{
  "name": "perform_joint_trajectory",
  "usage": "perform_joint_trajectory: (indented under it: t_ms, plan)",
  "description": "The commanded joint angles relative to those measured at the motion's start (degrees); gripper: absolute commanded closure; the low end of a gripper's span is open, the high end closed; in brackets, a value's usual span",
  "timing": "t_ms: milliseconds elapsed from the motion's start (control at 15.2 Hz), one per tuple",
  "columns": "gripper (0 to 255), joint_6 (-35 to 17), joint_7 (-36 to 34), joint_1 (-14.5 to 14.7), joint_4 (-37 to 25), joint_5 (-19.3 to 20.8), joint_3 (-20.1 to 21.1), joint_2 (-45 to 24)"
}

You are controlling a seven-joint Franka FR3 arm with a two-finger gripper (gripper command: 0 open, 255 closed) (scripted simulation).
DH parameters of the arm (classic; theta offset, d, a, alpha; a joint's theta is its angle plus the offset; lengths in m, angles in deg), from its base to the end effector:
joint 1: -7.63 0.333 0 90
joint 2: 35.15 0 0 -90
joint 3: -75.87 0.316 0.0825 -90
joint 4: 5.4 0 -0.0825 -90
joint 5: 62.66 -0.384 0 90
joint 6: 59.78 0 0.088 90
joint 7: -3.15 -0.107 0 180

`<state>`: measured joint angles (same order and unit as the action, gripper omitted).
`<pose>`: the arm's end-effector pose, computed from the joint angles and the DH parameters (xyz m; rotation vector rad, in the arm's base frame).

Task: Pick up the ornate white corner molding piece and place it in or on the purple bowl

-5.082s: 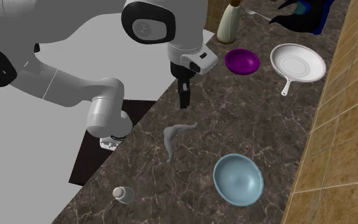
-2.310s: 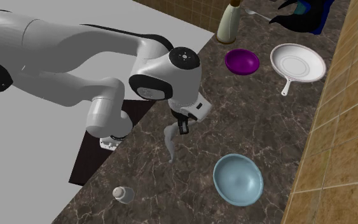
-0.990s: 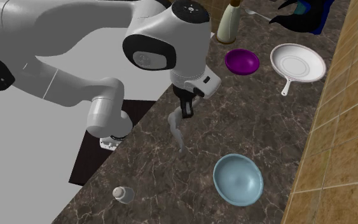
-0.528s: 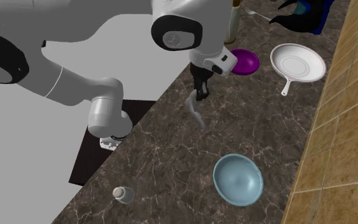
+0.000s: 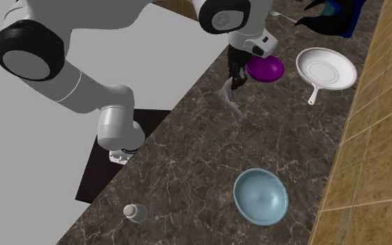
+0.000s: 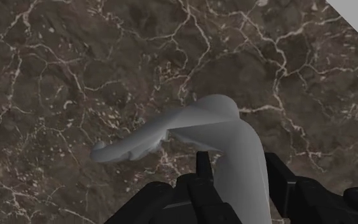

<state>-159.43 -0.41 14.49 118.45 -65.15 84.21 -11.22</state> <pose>0.4101 0.1240 0.5608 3.1113 0.2856 -0.0090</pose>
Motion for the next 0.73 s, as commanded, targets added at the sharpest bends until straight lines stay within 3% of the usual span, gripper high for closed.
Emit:
perform_joint_trajectory:
  t_ms: [0,660]
  plan:
    - [255,-0.04,-2.23,0.45,-4.05,-0.08,1.64,-4.06]
    - [255,1.85,-13.48,3.62,-25.46,3.26,8.56,-24.01]
